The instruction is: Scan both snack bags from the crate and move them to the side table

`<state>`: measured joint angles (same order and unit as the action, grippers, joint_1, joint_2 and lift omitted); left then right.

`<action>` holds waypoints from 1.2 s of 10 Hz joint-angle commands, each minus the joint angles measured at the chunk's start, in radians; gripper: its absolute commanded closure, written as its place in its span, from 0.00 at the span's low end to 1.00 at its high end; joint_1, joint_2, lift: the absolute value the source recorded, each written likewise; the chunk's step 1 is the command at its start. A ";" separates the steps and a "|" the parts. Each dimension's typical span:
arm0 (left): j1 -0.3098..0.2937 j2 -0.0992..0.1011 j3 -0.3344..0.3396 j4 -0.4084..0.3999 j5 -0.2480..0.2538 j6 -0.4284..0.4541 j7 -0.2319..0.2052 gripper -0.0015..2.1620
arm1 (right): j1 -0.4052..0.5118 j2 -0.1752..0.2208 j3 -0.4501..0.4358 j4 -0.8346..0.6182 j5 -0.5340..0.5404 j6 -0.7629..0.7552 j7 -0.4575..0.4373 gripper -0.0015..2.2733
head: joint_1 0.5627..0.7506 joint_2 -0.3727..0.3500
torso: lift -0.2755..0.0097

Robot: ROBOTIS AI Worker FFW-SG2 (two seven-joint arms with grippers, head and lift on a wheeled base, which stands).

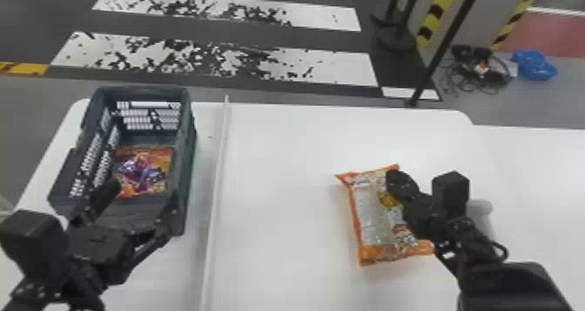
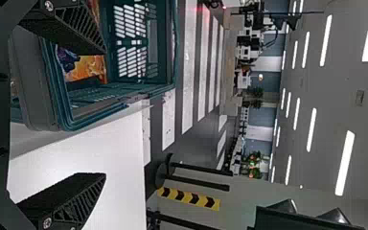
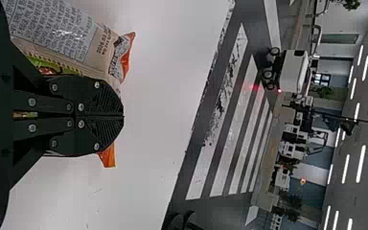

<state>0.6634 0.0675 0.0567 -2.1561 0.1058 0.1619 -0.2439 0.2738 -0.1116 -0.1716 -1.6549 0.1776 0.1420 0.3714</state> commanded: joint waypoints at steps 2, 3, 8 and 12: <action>0.002 0.000 0.000 -0.002 0.000 0.000 0.000 0.04 | -0.015 0.001 -0.009 -0.003 -0.020 -0.002 -0.023 0.93 | 0.70 0.34 | 0.70; 0.002 0.000 0.000 -0.002 0.000 0.000 -0.002 0.04 | -0.035 0.000 -0.008 0.027 -0.017 -0.005 -0.022 0.93 | 0.70 0.34 | 0.70; 0.005 0.000 0.002 -0.001 0.000 0.000 -0.003 0.04 | -0.119 -0.005 0.017 0.198 0.042 -0.026 -0.023 0.93 | 0.70 0.34 | 0.70; 0.002 0.002 0.002 0.002 0.000 0.000 -0.003 0.04 | -0.148 -0.008 0.029 0.294 0.083 -0.072 -0.068 0.93 | 0.70 0.34 | 0.70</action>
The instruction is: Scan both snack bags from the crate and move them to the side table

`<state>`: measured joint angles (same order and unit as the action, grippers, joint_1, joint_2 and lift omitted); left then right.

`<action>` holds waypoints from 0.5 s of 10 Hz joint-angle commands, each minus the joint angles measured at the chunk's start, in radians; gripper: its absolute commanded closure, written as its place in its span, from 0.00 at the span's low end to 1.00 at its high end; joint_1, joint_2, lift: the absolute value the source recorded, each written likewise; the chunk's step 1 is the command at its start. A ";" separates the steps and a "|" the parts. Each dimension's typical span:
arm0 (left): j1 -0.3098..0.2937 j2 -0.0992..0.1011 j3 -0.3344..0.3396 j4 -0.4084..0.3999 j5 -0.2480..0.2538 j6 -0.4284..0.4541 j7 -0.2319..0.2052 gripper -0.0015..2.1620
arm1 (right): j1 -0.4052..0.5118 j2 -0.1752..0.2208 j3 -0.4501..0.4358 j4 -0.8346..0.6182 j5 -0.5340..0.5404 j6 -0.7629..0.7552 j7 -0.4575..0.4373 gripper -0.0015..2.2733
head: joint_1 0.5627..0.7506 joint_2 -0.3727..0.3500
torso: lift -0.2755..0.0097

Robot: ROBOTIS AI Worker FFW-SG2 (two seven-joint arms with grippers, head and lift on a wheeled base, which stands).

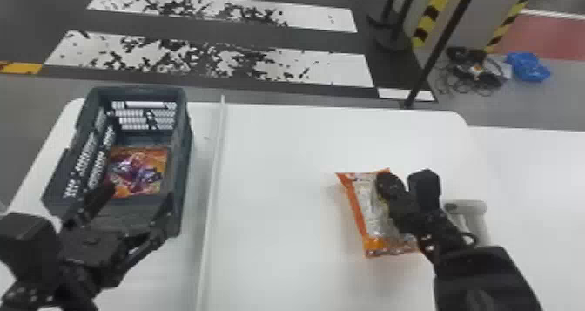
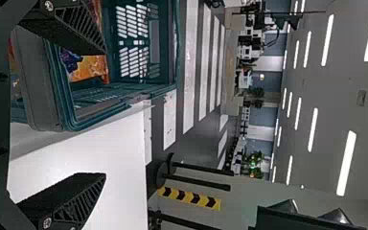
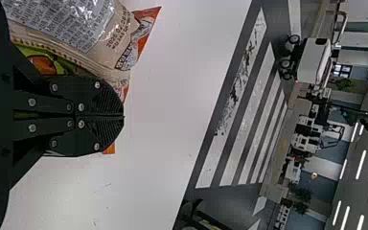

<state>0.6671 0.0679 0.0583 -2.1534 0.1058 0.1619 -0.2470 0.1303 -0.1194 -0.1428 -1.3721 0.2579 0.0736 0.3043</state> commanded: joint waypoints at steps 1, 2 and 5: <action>0.000 0.001 0.002 0.001 0.000 0.000 0.000 0.04 | -0.003 0.000 0.000 0.007 0.003 -0.013 -0.002 0.93 | 0.70 0.34 | 0.70; 0.000 0.003 0.002 0.000 0.000 0.000 0.000 0.04 | 0.014 0.001 -0.003 -0.031 0.001 -0.013 -0.002 0.93 | 0.70 0.34 | 0.70; 0.002 0.001 0.002 -0.002 0.000 0.000 0.000 0.05 | 0.123 0.007 -0.037 -0.289 -0.026 0.045 -0.002 0.93 | 0.70 0.34 | 0.70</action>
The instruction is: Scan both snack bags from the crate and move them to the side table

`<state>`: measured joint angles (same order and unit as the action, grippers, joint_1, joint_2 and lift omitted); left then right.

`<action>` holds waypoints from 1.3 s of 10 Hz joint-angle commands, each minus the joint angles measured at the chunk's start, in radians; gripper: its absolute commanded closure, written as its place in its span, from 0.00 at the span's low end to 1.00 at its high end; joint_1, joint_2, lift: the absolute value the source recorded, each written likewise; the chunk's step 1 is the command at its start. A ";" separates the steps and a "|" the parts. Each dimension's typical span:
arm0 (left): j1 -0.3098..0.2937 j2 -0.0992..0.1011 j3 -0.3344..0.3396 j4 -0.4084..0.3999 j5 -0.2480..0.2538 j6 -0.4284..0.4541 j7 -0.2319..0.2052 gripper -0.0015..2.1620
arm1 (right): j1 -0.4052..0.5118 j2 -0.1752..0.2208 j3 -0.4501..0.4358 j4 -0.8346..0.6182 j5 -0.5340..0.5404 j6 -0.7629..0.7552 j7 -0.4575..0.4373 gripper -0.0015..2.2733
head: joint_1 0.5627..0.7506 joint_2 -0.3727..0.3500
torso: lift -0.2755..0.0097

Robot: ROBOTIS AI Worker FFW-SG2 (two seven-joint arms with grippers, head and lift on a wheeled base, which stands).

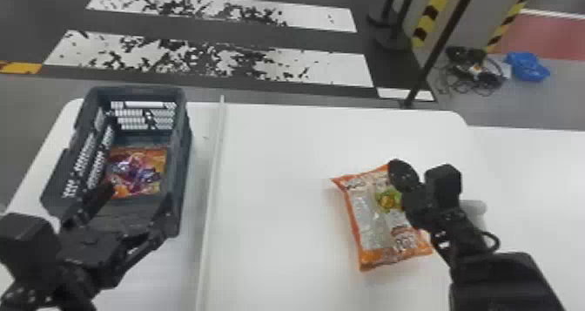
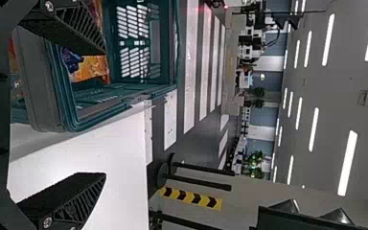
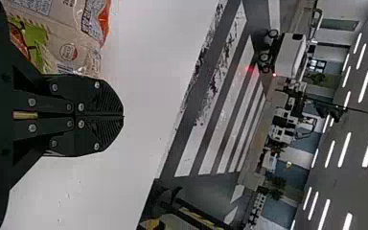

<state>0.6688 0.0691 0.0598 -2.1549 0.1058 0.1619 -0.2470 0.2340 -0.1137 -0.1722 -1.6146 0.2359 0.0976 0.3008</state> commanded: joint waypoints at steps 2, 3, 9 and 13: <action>-0.002 0.000 0.000 0.004 0.000 0.000 0.000 0.05 | 0.082 0.002 -0.032 -0.136 -0.018 0.049 0.003 0.93 | 0.70 0.32 | 0.70; -0.003 0.000 -0.002 0.006 0.000 0.000 0.000 0.05 | 0.125 0.002 -0.032 -0.168 -0.020 0.046 0.017 0.93 | 0.70 0.30 | 0.70; -0.009 0.000 -0.003 0.018 0.000 0.000 -0.002 0.05 | 0.185 0.000 0.137 -0.205 0.017 -0.037 0.130 0.93 | 0.70 0.47 | 0.70; -0.003 0.006 -0.002 0.012 0.002 0.000 -0.002 0.05 | 0.045 -0.003 0.215 -0.002 0.097 -0.028 0.124 0.93 | 0.70 0.58 | 0.70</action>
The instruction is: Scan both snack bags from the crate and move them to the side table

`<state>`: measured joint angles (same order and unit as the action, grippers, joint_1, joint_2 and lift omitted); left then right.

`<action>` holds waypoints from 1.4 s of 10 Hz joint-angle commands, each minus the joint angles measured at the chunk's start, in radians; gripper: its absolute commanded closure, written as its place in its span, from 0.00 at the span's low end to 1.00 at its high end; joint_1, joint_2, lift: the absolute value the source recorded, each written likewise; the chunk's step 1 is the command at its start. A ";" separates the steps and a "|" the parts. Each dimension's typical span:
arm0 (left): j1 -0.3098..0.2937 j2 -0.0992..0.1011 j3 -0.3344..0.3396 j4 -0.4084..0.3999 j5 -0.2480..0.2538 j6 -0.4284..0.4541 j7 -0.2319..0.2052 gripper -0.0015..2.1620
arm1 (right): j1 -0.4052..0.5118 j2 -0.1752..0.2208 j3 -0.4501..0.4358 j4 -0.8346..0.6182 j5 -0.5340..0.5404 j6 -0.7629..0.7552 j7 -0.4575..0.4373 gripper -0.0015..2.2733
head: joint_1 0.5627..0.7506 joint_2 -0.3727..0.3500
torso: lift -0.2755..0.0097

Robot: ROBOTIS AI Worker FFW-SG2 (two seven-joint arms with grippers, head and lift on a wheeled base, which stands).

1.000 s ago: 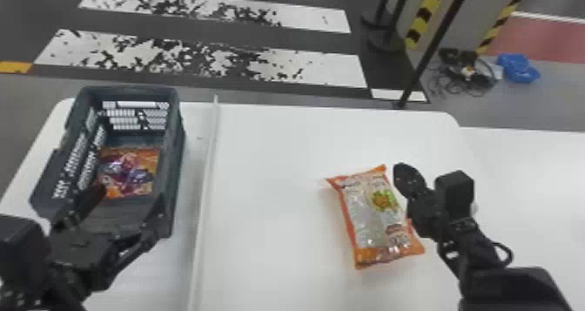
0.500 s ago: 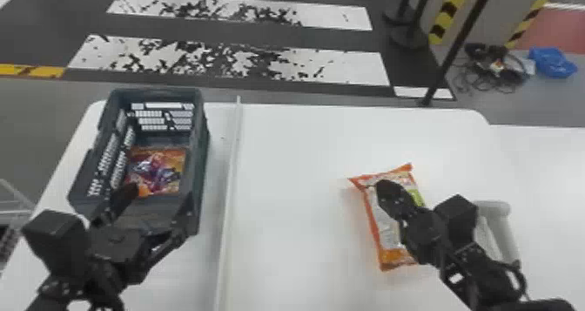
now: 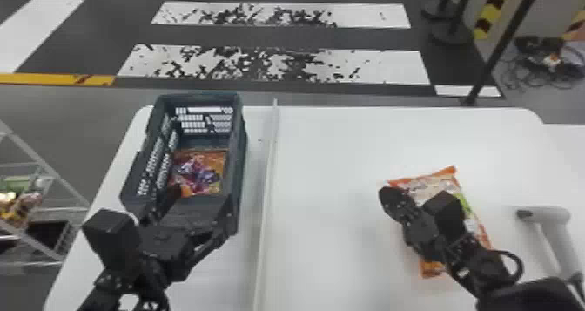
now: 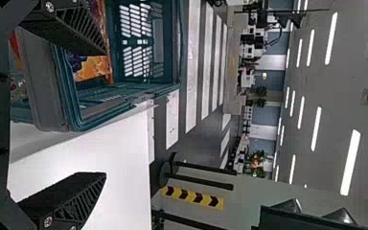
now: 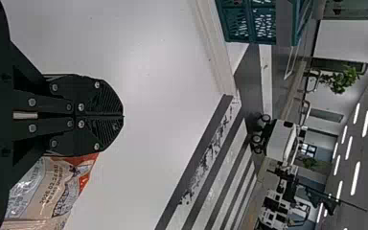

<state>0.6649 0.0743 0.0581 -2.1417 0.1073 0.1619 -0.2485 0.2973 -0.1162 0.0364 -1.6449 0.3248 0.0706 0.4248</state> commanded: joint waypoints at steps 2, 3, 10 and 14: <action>0.004 0.001 0.000 -0.004 0.000 0.000 0.000 0.05 | -0.050 0.000 0.010 0.080 0.016 -0.001 -0.015 0.93 | 0.70 0.59 | 0.70; 0.004 0.001 0.000 -0.004 0.000 0.000 0.000 0.05 | -0.061 0.000 0.008 0.091 0.020 0.005 -0.023 0.93 | 0.70 0.58 | 0.70; 0.012 0.001 0.000 -0.010 -0.001 0.000 0.000 0.05 | -0.107 0.000 0.003 0.145 0.036 0.058 -0.103 0.93 | 0.70 0.52 | 0.70; 0.012 0.001 0.002 -0.009 0.000 0.000 0.000 0.05 | -0.072 -0.002 0.005 0.109 0.043 0.067 -0.097 0.93 | 0.70 0.52 | 0.70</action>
<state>0.6765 0.0751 0.0588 -2.1506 0.1073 0.1619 -0.2485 0.2186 -0.1179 0.0421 -1.5310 0.3641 0.1357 0.3284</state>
